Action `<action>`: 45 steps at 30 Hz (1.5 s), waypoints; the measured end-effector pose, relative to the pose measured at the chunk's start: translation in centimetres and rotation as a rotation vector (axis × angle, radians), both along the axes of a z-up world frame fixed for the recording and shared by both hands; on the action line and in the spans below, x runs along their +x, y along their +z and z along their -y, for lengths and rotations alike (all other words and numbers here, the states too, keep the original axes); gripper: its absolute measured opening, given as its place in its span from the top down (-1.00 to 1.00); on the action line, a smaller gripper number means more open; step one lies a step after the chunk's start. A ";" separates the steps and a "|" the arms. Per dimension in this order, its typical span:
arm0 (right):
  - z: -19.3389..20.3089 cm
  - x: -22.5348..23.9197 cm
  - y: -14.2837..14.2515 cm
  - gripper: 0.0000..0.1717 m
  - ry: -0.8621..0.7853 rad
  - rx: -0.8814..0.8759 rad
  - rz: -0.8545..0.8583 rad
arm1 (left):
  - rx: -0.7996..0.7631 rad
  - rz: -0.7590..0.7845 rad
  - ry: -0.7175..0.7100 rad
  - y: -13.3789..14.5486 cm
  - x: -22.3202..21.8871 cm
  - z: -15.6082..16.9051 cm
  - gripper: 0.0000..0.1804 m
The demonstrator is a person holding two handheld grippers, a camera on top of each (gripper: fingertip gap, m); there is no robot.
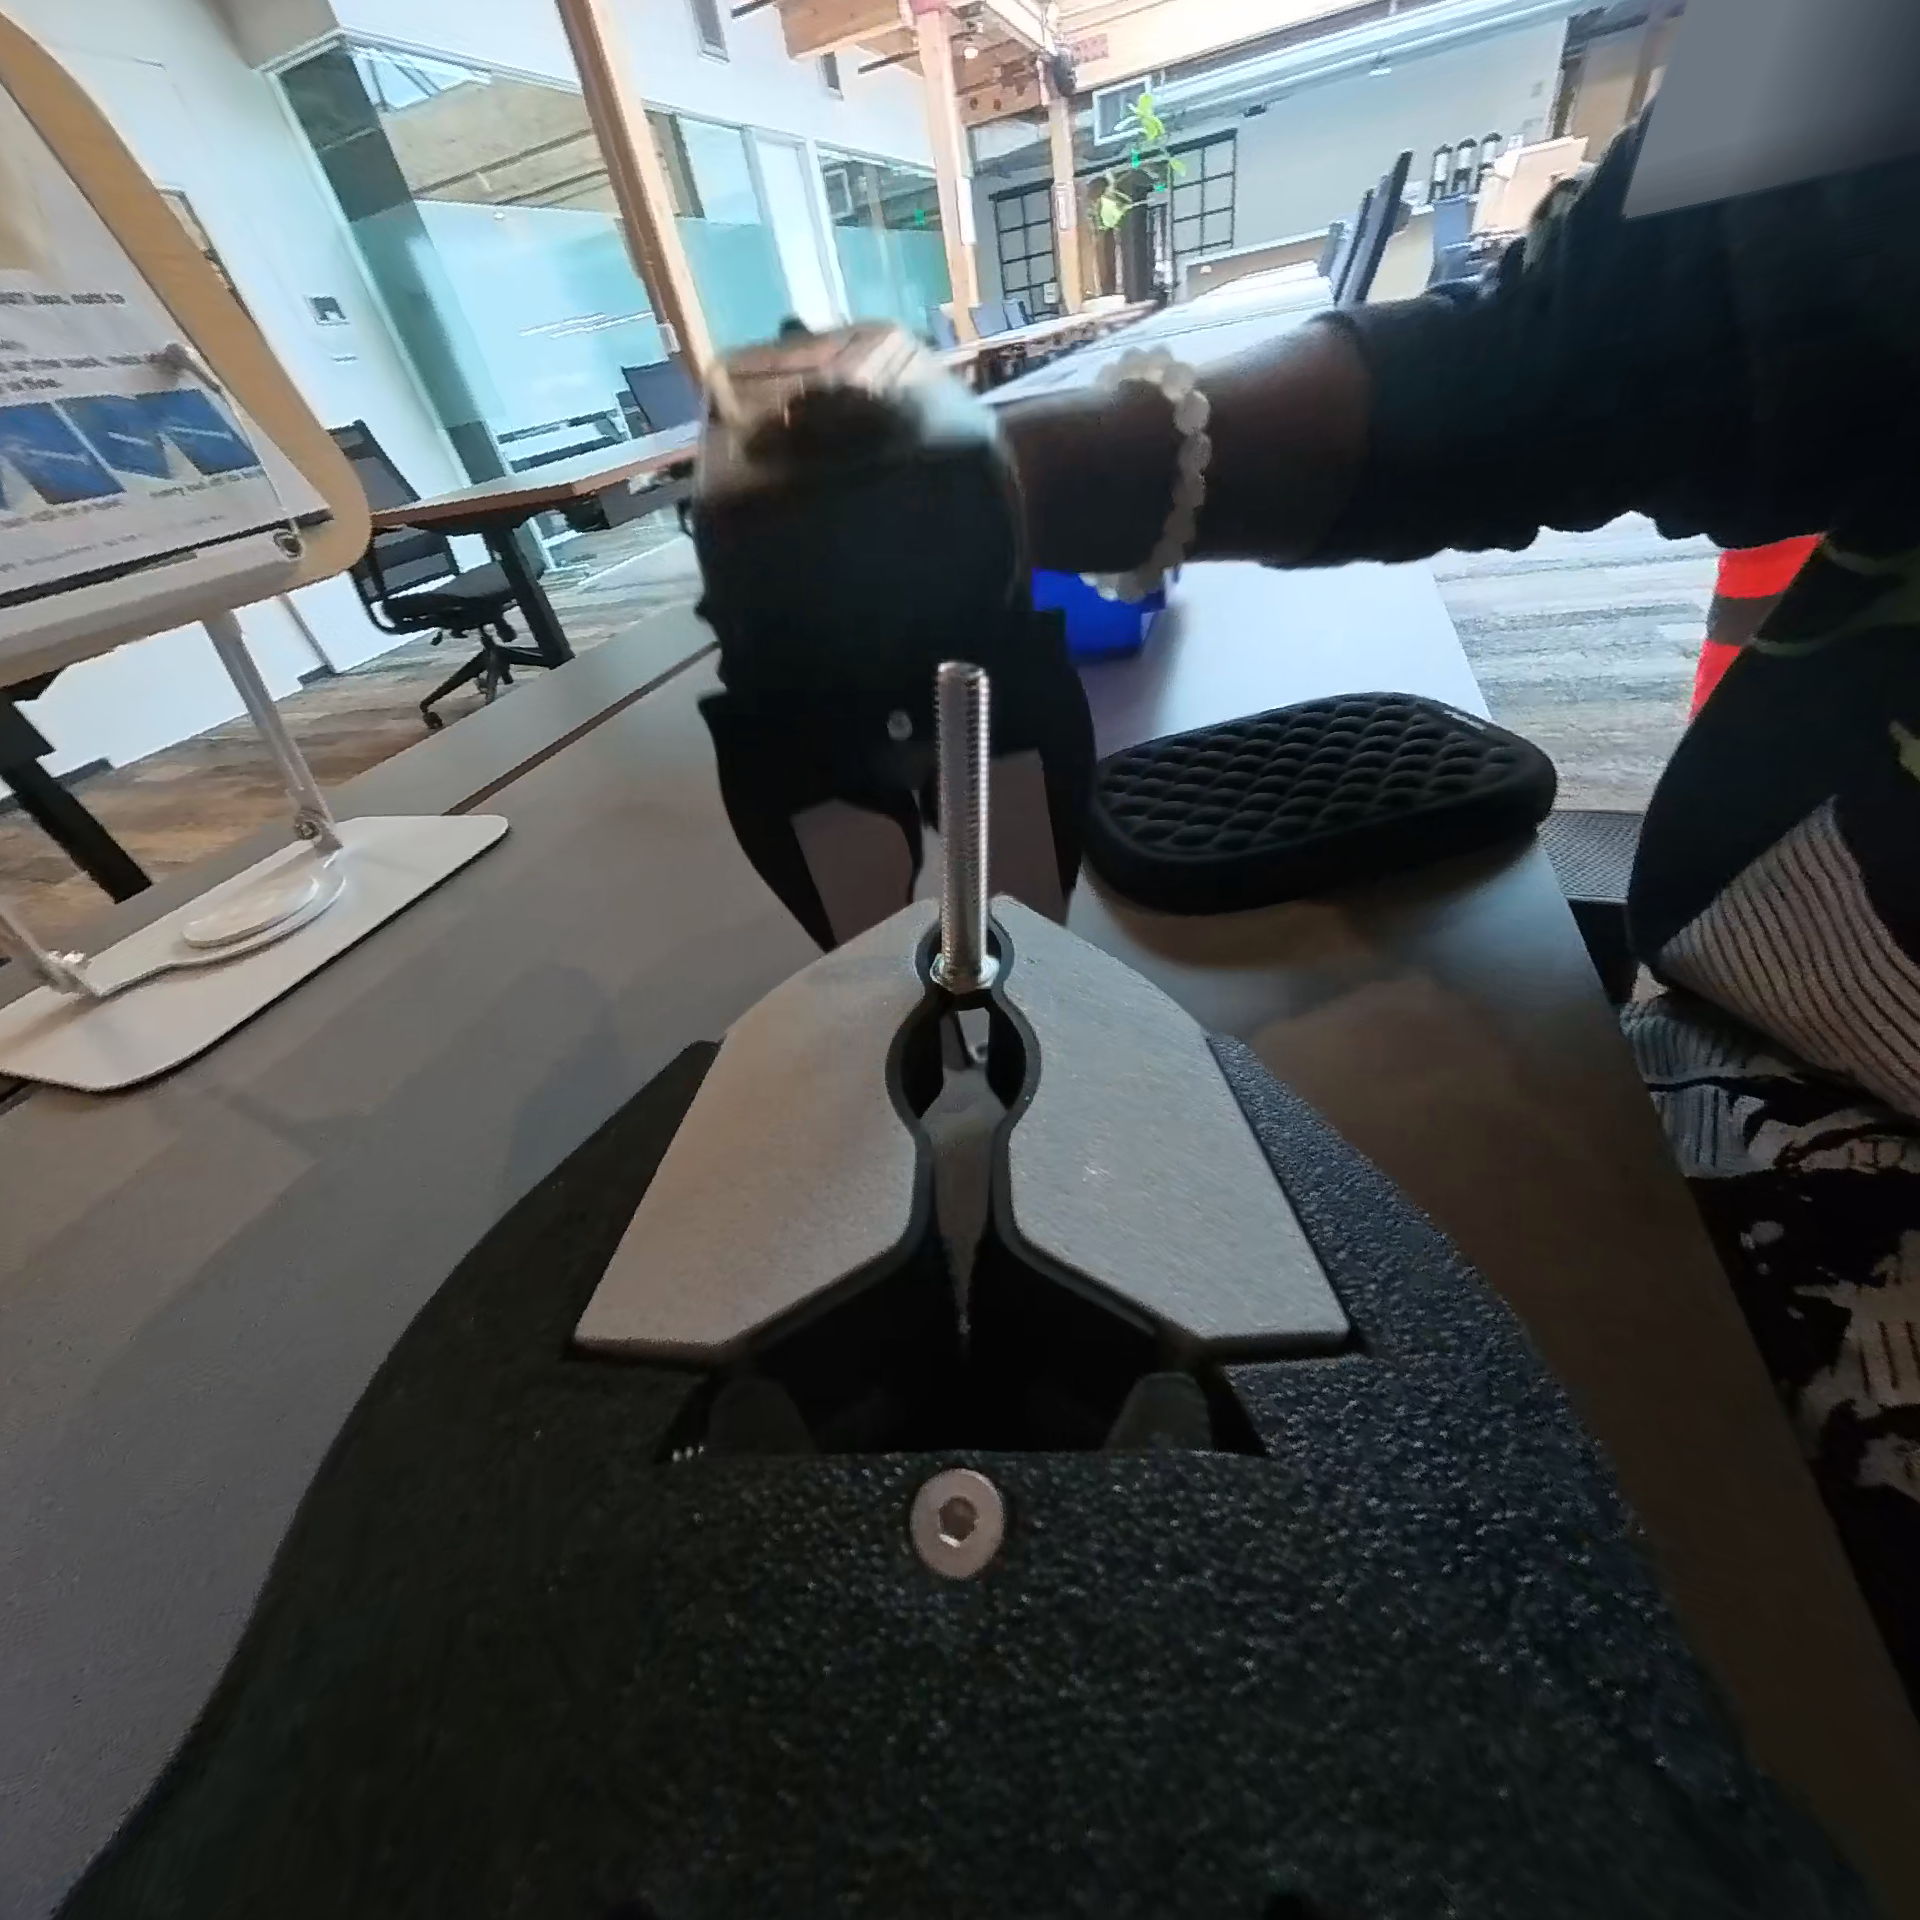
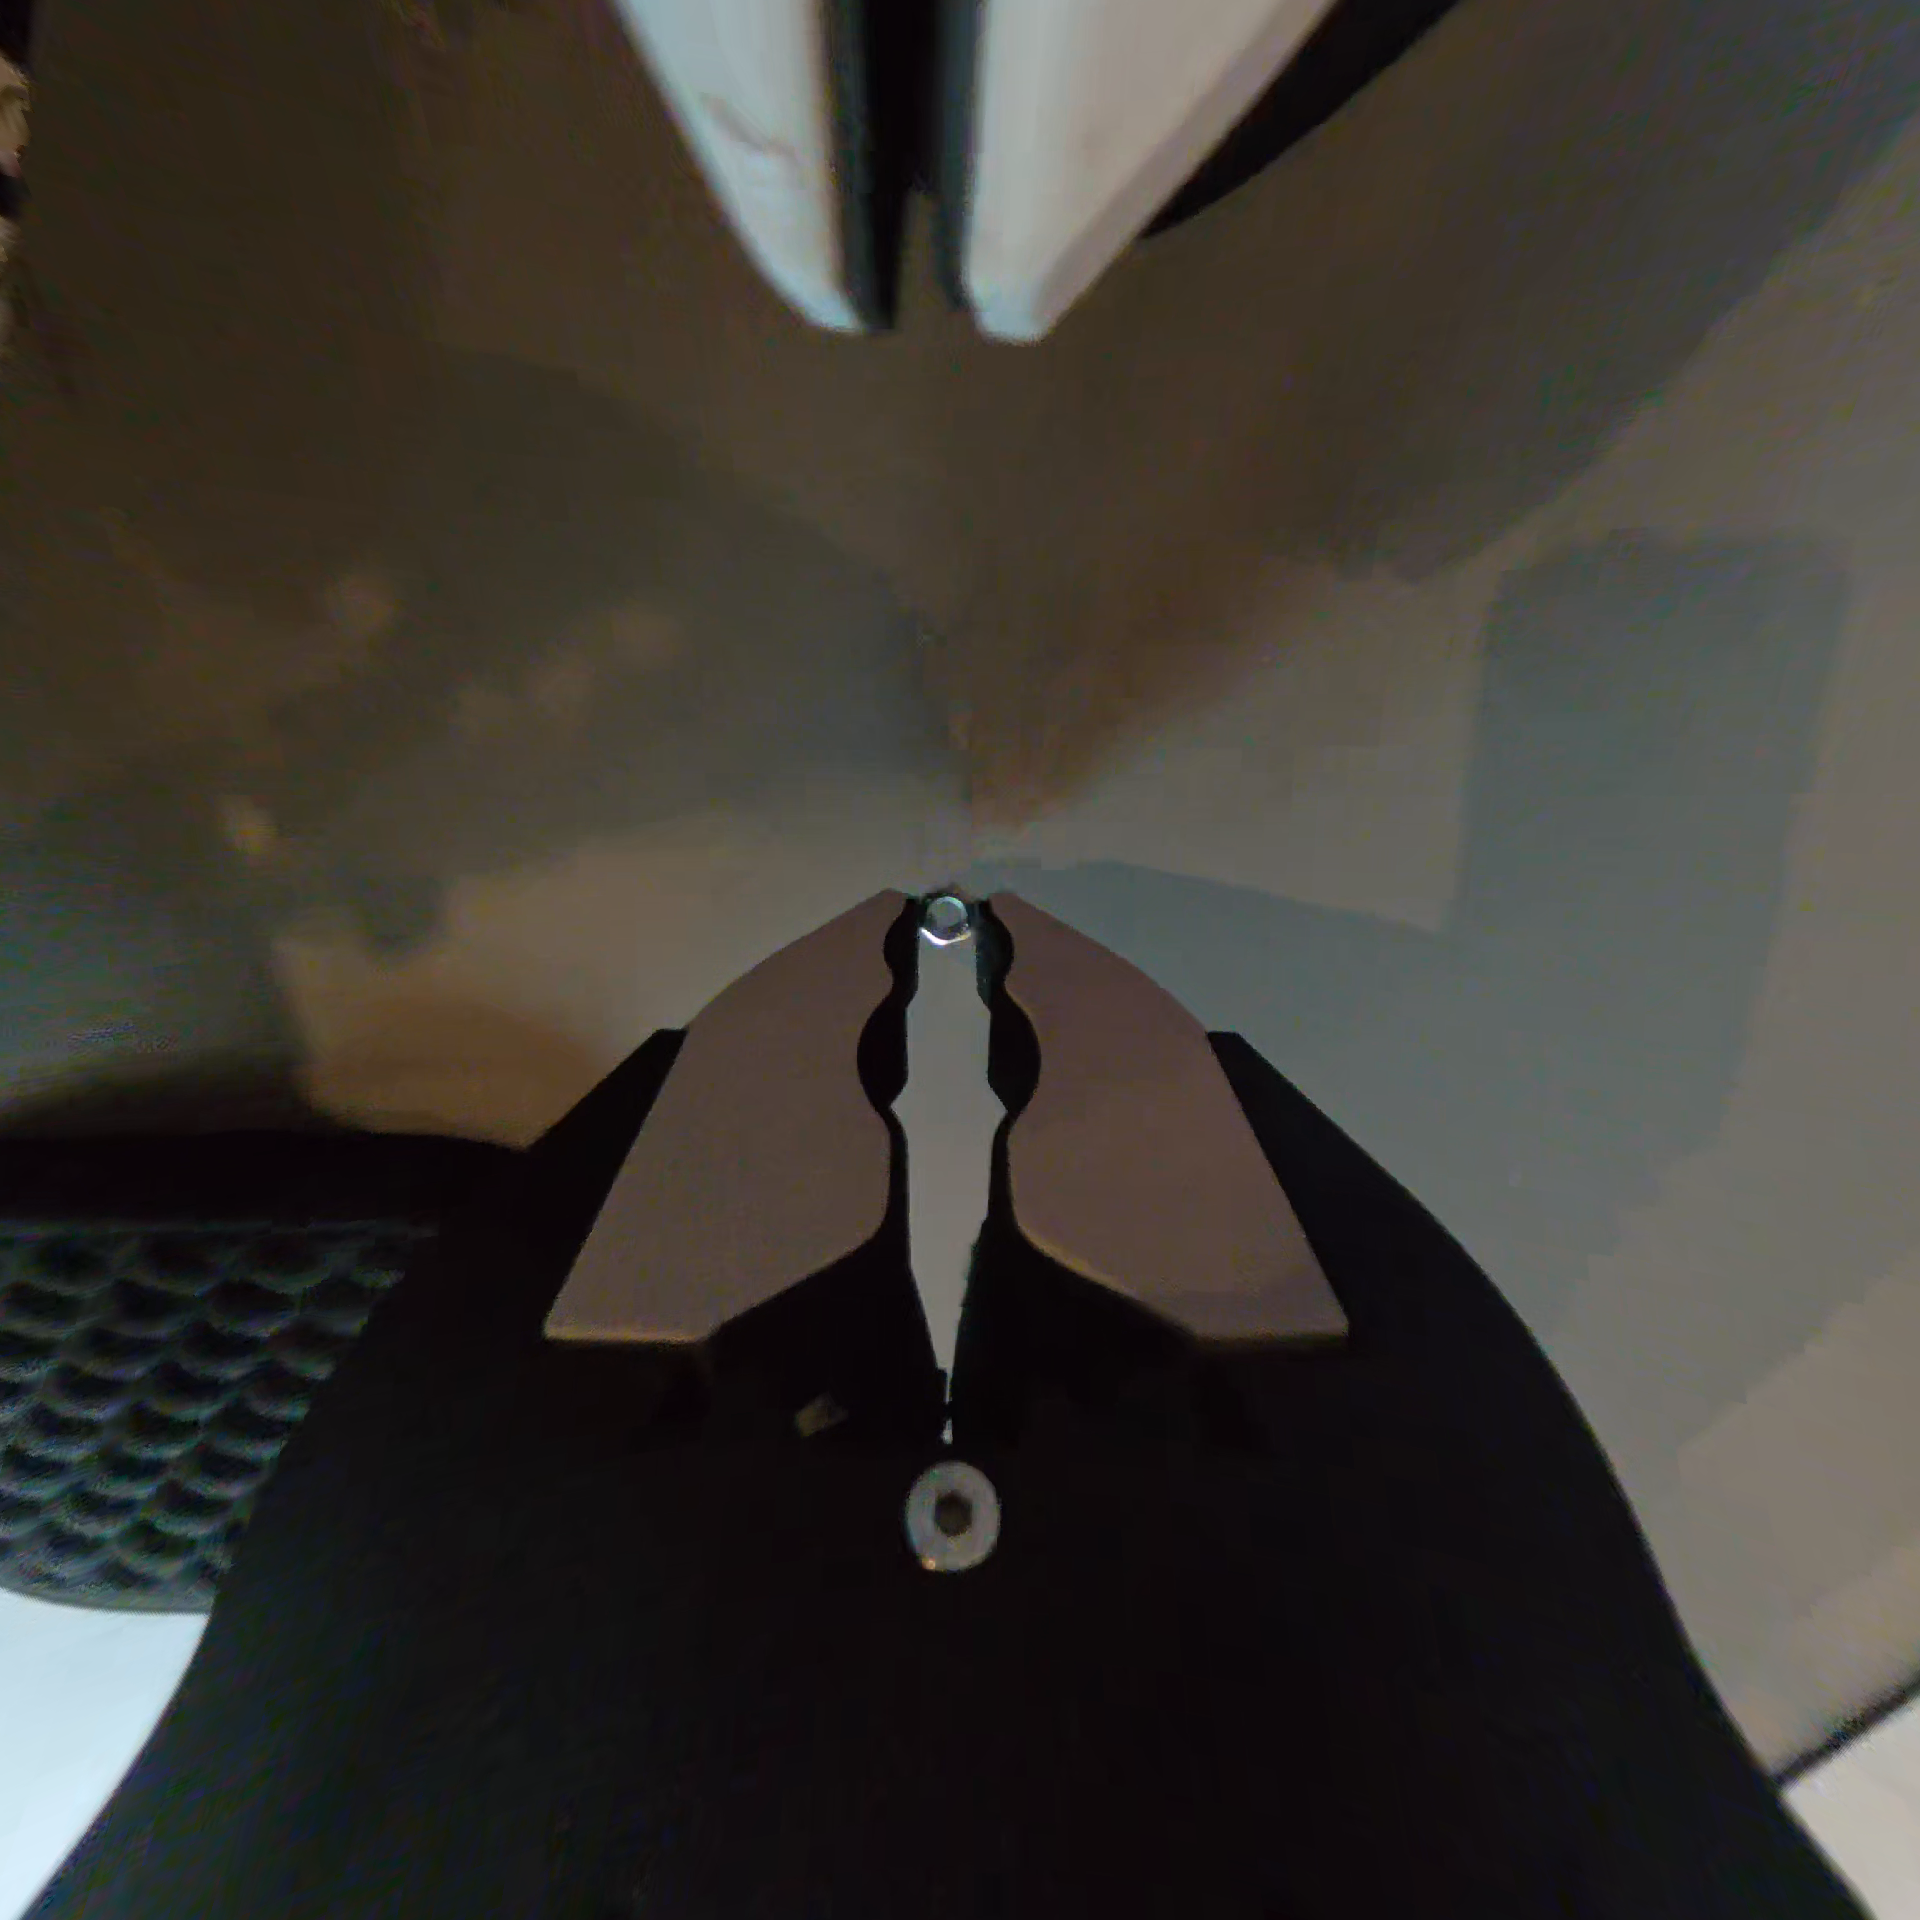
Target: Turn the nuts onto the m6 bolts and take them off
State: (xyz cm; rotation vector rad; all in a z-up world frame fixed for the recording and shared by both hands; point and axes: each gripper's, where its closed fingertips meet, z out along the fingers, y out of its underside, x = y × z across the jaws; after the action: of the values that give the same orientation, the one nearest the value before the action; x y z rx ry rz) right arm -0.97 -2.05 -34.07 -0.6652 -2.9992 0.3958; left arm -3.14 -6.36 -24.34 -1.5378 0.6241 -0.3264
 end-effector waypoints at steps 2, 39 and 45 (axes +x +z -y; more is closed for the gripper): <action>0.1 0.5 2.5 0.89 0.026 -0.035 -0.045 | 0.000 -0.011 -0.062 0.1 0.8 0.2 0.97; 7.9 1.6 14.2 0.89 0.808 0.084 -0.014 | -0.140 0.055 -0.765 -0.5 6.9 2.6 0.97; 7.9 1.5 14.2 0.89 0.801 0.078 -0.032 | -0.142 0.059 -0.755 -0.5 6.9 2.4 0.97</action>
State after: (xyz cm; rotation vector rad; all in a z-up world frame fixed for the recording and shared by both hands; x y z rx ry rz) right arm 0.48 -9.94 -19.87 0.5765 -3.0875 0.2925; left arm 3.73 -8.80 -24.86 -1.3662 1.1434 -0.9987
